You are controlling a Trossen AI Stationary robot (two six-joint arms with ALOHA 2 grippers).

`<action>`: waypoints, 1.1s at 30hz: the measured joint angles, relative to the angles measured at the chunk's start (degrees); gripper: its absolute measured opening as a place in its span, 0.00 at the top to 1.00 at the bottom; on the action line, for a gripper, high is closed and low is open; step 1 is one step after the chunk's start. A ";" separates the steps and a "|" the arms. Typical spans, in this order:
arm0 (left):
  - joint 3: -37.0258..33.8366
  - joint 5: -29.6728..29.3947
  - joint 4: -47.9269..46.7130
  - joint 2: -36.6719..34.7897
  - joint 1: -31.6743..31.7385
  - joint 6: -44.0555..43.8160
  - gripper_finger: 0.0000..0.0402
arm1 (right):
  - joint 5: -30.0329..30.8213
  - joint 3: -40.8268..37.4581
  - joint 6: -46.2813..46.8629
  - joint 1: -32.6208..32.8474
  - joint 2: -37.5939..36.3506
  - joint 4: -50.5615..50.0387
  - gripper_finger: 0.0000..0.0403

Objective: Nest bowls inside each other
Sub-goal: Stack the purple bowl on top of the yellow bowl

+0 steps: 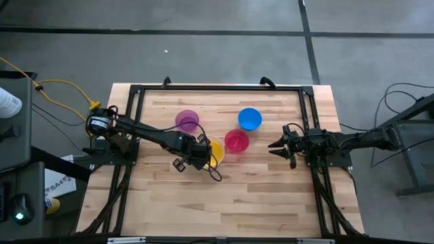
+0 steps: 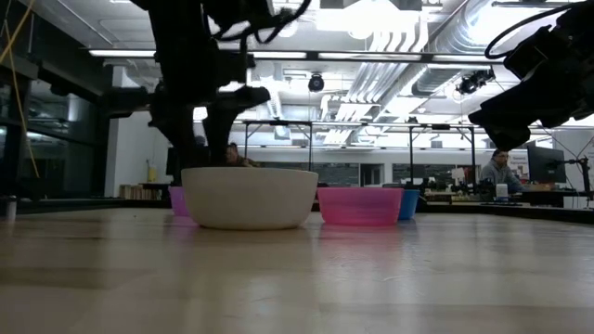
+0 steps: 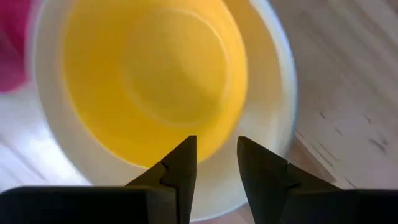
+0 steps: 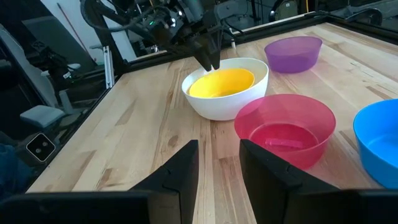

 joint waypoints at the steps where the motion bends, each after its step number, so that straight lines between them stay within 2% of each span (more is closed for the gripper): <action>1: 0.01 0.06 -0.55 -0.42 0.00 -0.52 0.72 | 0.01 0.01 0.00 0.00 0.00 0.04 0.73; 13: -0.05 0.09 -4.49 -5.48 1.07 -2.11 0.72 | 0.05 0.02 -0.02 0.00 0.02 -0.15 0.73; 26: -0.43 -1.88 -6.46 -5.83 11.45 -25.41 0.72 | 0.03 0.00 0.00 0.00 0.02 -0.09 0.73; 33: -3.79 -3.52 -6.43 -5.78 15.13 -32.59 0.72 | 0.01 0.02 0.00 -0.01 0.02 -0.07 0.73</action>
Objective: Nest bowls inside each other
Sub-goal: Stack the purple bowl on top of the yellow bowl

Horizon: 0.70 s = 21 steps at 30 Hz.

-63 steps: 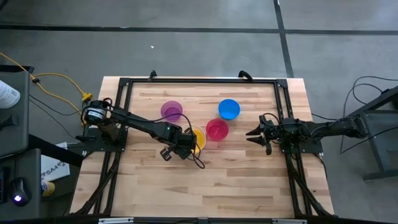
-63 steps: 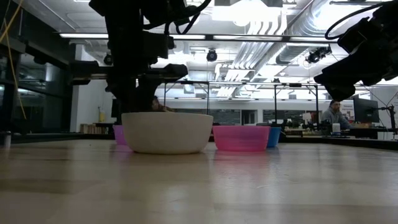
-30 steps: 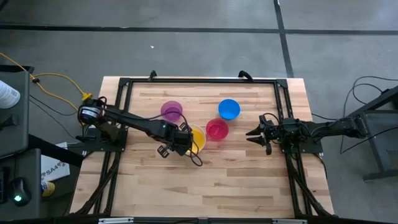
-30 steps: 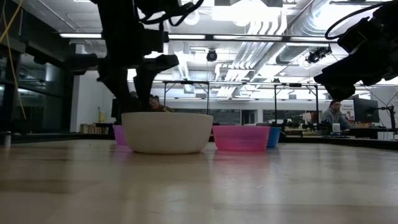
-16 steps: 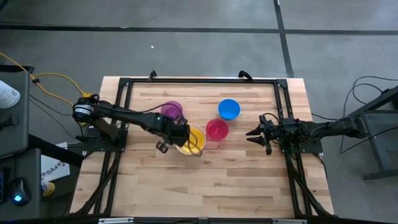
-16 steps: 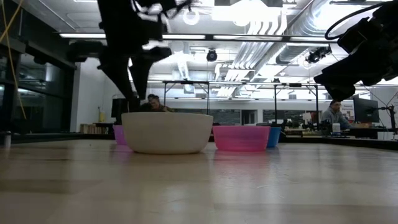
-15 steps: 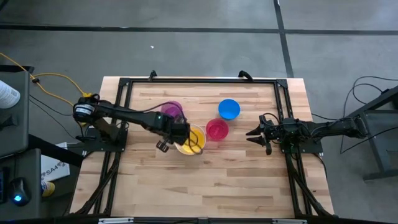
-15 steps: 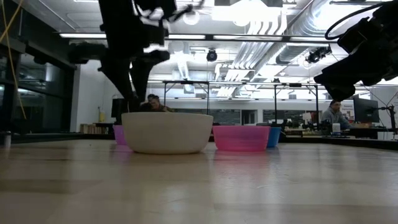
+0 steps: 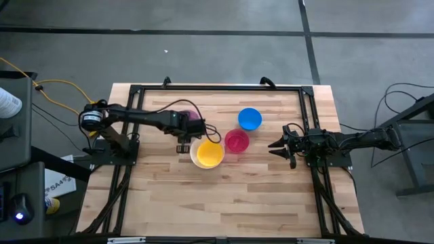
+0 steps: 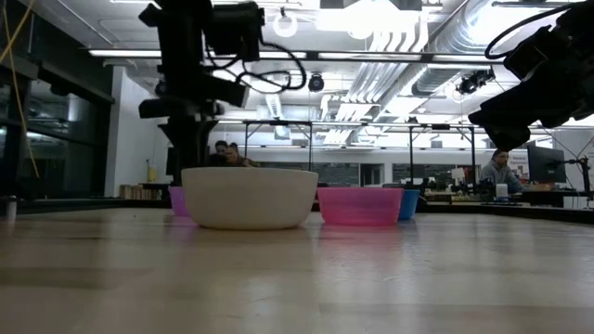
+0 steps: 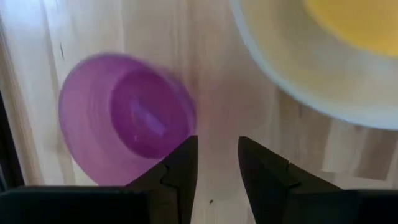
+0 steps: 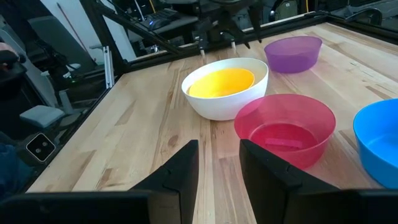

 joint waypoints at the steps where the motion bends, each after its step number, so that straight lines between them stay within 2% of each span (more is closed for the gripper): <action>1: -0.12 0.00 0.09 -0.01 0.37 -1.13 0.72 | 0.00 -0.02 -0.02 0.02 0.00 0.00 0.73; 8: -0.17 0.15 1.42 -0.02 2.58 -3.61 0.72 | 0.00 -0.02 0.00 0.02 0.00 0.02 0.73; 12: -0.17 3.81 0.84 0.00 4.22 -4.27 0.72 | -0.02 -0.01 -0.01 0.02 0.00 0.04 0.73; 21: -3.39 5.55 1.49 0.00 4.36 7.18 0.72 | -0.04 -0.01 0.00 0.00 0.00 0.07 0.73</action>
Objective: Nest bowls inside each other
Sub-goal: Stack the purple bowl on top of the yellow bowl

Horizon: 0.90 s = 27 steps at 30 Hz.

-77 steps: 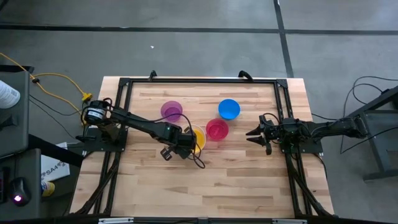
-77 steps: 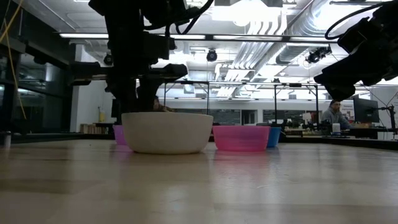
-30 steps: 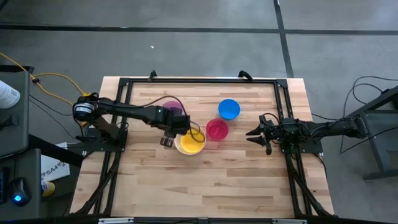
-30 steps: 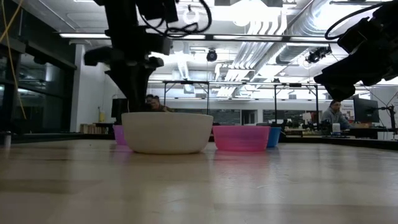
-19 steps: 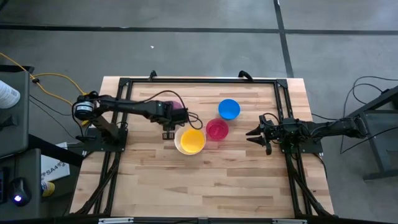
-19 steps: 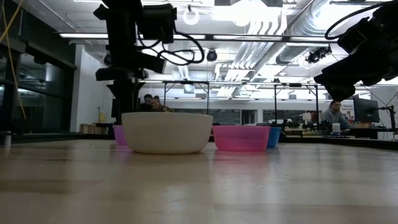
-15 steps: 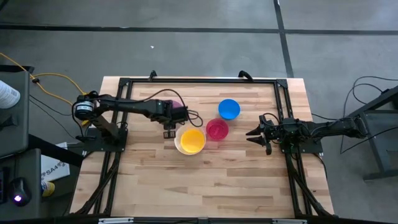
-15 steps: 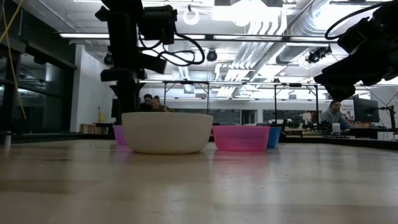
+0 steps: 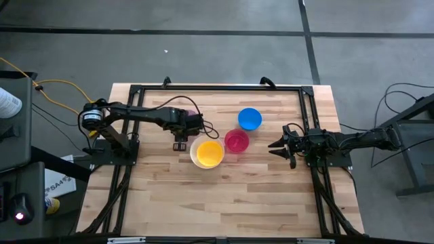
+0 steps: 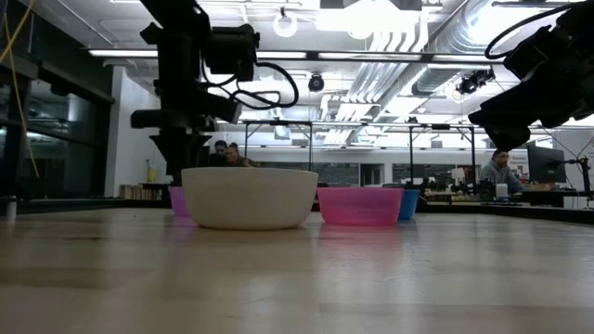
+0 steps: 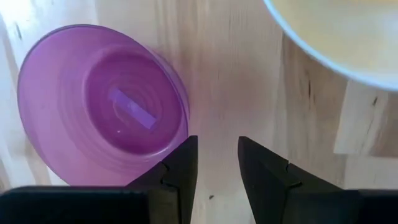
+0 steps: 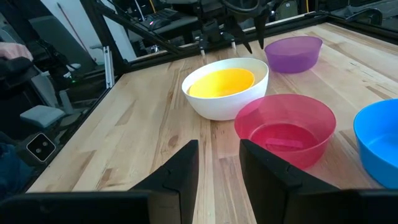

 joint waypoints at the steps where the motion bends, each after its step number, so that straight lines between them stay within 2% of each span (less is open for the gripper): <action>1: -0.16 -0.04 0.09 0.00 0.00 0.87 0.72 | 0.00 -0.01 -0.01 0.00 0.00 -0.01 0.73; 10: -0.19 -0.13 0.46 0.00 0.66 5.10 0.72 | 0.00 0.00 0.00 0.02 0.00 0.00 0.73; 17: -0.19 -0.14 0.52 0.00 3.67 3.70 0.72 | 0.02 -0.01 0.00 0.00 0.00 0.00 0.73; 20: -0.19 1.61 0.50 0.00 4.78 3.64 0.72 | 0.02 -0.01 -0.02 0.01 0.00 0.00 0.73; 27: -1.25 2.89 2.47 0.00 4.96 3.81 0.72 | 0.02 0.01 0.00 0.00 0.00 0.00 0.73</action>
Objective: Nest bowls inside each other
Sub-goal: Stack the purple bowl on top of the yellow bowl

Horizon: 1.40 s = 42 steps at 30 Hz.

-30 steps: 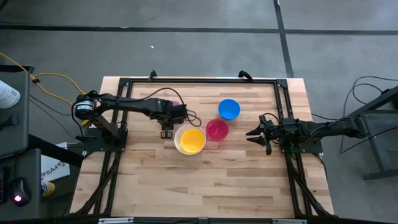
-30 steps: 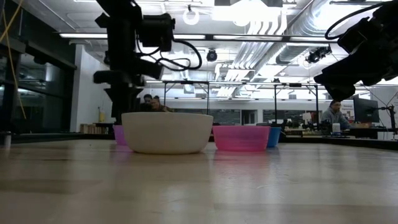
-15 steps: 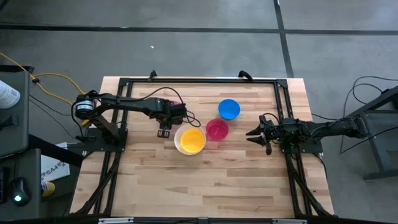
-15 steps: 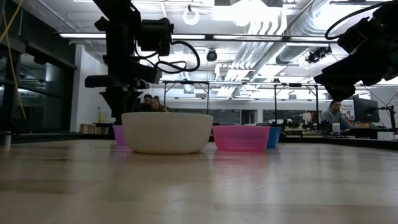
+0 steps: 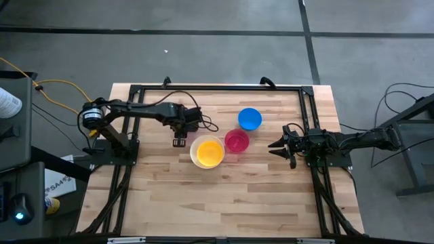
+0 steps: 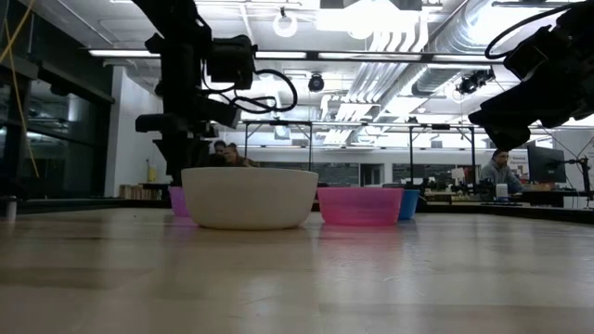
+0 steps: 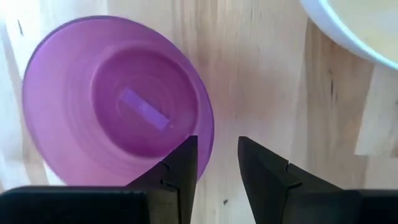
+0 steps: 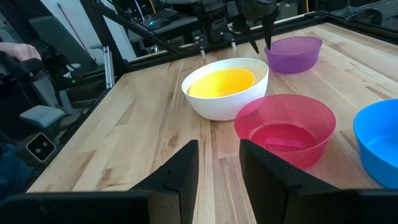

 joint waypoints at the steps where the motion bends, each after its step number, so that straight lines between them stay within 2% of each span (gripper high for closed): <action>1: -0.75 0.02 0.70 0.00 0.00 0.13 0.72 | 0.00 -0.02 -0.02 0.00 0.00 0.00 0.73; 10: -3.46 -0.01 5.06 0.00 0.00 1.38 0.72 | 0.00 -0.02 -0.01 0.00 -0.01 0.02 0.73; 28: -3.44 0.67 3.45 -1.92 0.00 1.75 0.72 | 0.02 -0.01 -0.02 0.00 -0.02 0.02 0.73; 31: -3.44 0.70 3.54 -1.92 0.00 1.82 0.76 | 0.02 0.00 -0.02 0.02 -0.02 0.02 0.73; 39: -3.44 0.87 3.54 -1.92 0.00 1.42 0.98 | 0.02 -0.02 0.00 0.01 -0.02 0.02 0.73; 42: -3.44 0.87 3.43 -1.92 0.00 1.38 0.98 | 0.02 -0.01 -0.02 0.01 -0.02 0.02 0.73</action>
